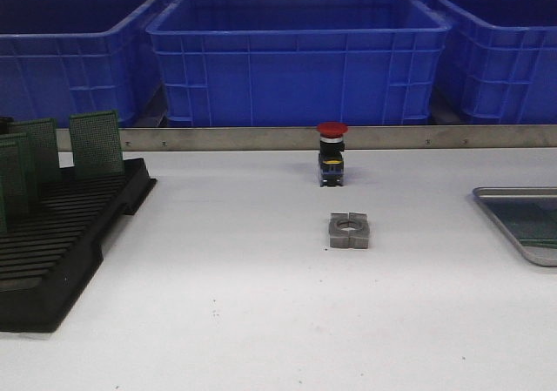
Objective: Place circuit board on tray
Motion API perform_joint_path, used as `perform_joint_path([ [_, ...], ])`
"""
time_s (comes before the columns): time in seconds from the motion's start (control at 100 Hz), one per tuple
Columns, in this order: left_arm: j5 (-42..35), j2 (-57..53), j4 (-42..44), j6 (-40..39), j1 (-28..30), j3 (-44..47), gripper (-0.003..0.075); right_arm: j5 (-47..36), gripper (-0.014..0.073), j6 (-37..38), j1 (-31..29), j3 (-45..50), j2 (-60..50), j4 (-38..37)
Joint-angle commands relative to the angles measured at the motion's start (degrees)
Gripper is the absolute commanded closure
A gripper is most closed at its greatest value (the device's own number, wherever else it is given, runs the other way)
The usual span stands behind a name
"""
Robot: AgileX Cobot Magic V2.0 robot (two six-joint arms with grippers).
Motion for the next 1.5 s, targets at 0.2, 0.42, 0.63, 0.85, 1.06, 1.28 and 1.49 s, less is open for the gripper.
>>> perform_joint_path([
  [0.2, -5.3, -9.1, 1.1, -1.0, 0.0, 7.5, 0.0739, -2.7, 0.0662, -0.4, -0.1, -1.4, 0.4, 0.6],
  [0.42, -5.6, -9.8, 0.9, -1.0, 0.0, 9.2, 0.0738, -2.7, 0.0662, -0.4, -0.1, -1.4, 0.4, 0.6],
  [0.63, -5.6, -9.8, 0.5, -1.0, 0.0, 9.2, 0.0739, -2.7, 0.0662, -0.4, -0.1, -1.4, 0.4, 0.6],
  [0.85, -5.6, -9.8, 0.5, -1.0, 0.0, 9.2, 0.0739, -2.7, 0.0662, -0.4, -0.1, -1.4, 0.4, 0.6],
  [1.06, -5.6, -9.8, 0.5, -1.0, 0.0, 9.2, 0.0739, -2.7, 0.0662, -0.4, -0.1, -1.4, 0.4, 0.6],
  [1.28, -5.6, -9.8, 0.5, -1.0, 0.0, 9.2, 0.0739, -2.7, 0.0662, -0.4, -0.1, -1.4, 0.4, 0.6],
  [1.49, -5.6, -9.8, 0.5, -1.0, 0.0, 9.2, 0.0739, -3.4, 0.0662, 0.1, -0.1, -1.1, 0.4, 0.2],
])
